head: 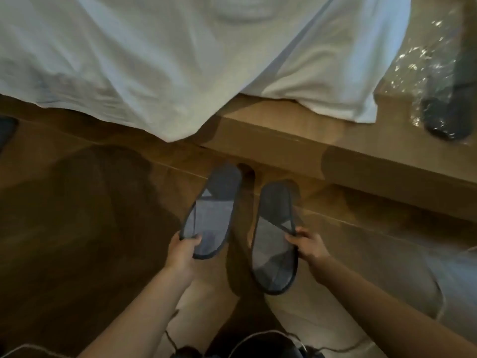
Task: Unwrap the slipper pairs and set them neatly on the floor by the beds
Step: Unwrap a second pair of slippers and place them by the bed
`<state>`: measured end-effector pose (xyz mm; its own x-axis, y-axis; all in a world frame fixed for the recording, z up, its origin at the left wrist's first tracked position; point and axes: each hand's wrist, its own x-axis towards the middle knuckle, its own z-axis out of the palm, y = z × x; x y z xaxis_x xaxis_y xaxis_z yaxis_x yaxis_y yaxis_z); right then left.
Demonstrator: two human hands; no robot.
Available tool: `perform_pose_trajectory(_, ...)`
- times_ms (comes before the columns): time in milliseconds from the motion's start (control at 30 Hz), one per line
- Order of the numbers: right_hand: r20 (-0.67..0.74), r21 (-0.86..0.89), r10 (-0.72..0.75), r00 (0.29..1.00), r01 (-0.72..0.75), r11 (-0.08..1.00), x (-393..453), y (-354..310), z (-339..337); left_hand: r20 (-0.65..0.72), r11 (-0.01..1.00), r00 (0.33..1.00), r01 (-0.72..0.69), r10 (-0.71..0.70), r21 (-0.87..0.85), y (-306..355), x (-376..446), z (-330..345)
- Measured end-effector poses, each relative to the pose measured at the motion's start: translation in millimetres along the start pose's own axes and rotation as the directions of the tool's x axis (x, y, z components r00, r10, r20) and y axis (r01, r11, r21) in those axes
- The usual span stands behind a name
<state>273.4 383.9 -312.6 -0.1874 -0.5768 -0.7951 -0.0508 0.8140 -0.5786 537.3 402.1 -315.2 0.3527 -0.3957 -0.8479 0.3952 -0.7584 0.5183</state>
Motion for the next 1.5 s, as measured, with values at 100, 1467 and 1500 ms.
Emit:
perform_pose_trajectory(100,0.086,0.009,-0.078,0.993,0.077,0.997,58.5,40.9,12.0,0.047,0.994,0.998,-0.032,0.037,-0.104,-32.4,51.1,4.5)
perform_pose_trajectory(1467,0.133,-0.620,-0.768,0.626,0.657,0.429,118.1,131.3,20.7,0.591,-0.125,0.494,-0.691,0.638,0.712,-103.3,112.9,56.1)
perform_pose_trajectory(1500,0.126,-0.640,-0.742,0.658,0.626,0.446,118.3,133.3,16.6,0.540,-0.025,0.572,-0.672,0.618,0.740,-107.2,110.7,66.1)
